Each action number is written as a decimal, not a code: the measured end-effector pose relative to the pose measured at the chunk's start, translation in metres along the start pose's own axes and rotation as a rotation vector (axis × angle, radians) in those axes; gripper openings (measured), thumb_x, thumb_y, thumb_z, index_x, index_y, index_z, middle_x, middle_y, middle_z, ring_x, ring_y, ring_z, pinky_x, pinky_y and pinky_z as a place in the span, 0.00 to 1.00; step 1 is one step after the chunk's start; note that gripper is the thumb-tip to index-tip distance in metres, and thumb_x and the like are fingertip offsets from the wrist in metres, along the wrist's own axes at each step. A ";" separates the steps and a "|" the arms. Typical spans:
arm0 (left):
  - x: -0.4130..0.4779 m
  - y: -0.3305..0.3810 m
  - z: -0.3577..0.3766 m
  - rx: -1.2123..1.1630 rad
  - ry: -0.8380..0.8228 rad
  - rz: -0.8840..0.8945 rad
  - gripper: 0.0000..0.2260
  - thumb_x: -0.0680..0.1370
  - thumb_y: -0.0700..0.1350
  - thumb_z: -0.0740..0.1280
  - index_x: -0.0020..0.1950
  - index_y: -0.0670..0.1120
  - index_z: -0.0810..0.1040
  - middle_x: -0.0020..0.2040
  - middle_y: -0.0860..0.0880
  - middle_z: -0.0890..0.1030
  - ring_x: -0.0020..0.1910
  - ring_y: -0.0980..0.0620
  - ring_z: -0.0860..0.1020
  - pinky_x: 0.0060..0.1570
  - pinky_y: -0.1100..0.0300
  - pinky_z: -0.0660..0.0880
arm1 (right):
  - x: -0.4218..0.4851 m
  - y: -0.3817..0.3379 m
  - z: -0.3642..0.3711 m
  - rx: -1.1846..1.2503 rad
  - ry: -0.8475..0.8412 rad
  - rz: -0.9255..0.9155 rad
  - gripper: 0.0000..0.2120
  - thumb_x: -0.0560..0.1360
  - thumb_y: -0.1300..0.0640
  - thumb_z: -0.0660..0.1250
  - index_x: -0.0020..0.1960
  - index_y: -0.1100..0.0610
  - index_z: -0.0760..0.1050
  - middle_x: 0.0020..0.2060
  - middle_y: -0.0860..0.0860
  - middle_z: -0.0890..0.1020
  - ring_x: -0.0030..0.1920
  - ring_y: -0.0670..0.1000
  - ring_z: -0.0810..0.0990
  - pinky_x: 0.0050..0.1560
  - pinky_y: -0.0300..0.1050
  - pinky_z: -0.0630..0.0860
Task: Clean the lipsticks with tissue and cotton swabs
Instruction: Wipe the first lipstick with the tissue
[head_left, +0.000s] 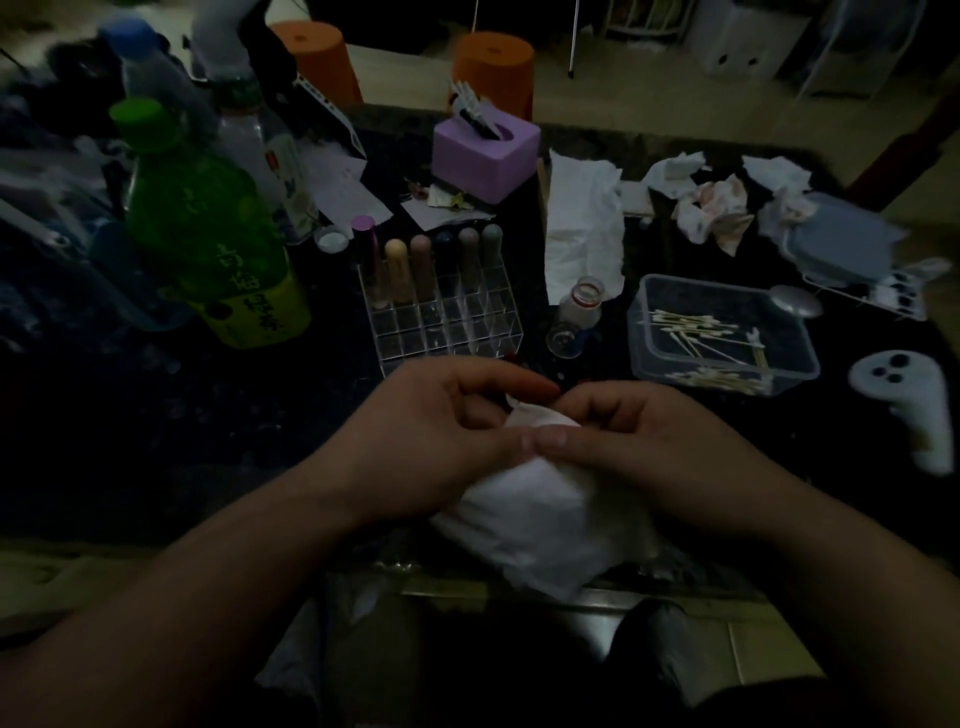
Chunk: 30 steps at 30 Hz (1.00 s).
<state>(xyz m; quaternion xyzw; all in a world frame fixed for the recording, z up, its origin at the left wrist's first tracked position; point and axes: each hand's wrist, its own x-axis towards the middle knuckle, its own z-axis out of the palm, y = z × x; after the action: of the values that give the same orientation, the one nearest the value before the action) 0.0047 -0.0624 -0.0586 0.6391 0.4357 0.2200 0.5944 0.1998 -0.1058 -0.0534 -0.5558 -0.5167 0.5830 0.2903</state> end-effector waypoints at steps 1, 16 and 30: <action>-0.001 0.001 0.000 0.000 -0.011 -0.006 0.18 0.73 0.44 0.76 0.61 0.53 0.79 0.42 0.48 0.87 0.45 0.52 0.86 0.51 0.55 0.82 | -0.003 -0.001 0.003 0.018 0.026 0.014 0.13 0.69 0.47 0.73 0.46 0.56 0.84 0.43 0.56 0.86 0.45 0.56 0.85 0.48 0.52 0.79; 0.033 -0.064 -0.013 0.680 0.314 -0.071 0.21 0.77 0.51 0.71 0.69 0.52 0.74 0.64 0.50 0.76 0.59 0.51 0.77 0.57 0.60 0.70 | -0.011 -0.012 0.016 -0.424 0.384 0.134 0.08 0.72 0.53 0.72 0.38 0.56 0.82 0.37 0.55 0.84 0.41 0.53 0.83 0.39 0.48 0.80; 0.033 -0.028 -0.001 0.214 0.453 -0.127 0.09 0.77 0.48 0.72 0.57 0.51 0.80 0.44 0.55 0.83 0.38 0.60 0.80 0.38 0.68 0.74 | -0.039 0.001 0.022 -0.207 0.521 0.137 0.09 0.73 0.54 0.71 0.37 0.58 0.81 0.35 0.55 0.83 0.41 0.57 0.82 0.40 0.52 0.79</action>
<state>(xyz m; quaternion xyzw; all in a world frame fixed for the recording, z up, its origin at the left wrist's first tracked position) 0.0125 -0.0374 -0.0925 0.6042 0.6177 0.2725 0.4232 0.1880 -0.1481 -0.0442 -0.7471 -0.4426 0.3833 0.3148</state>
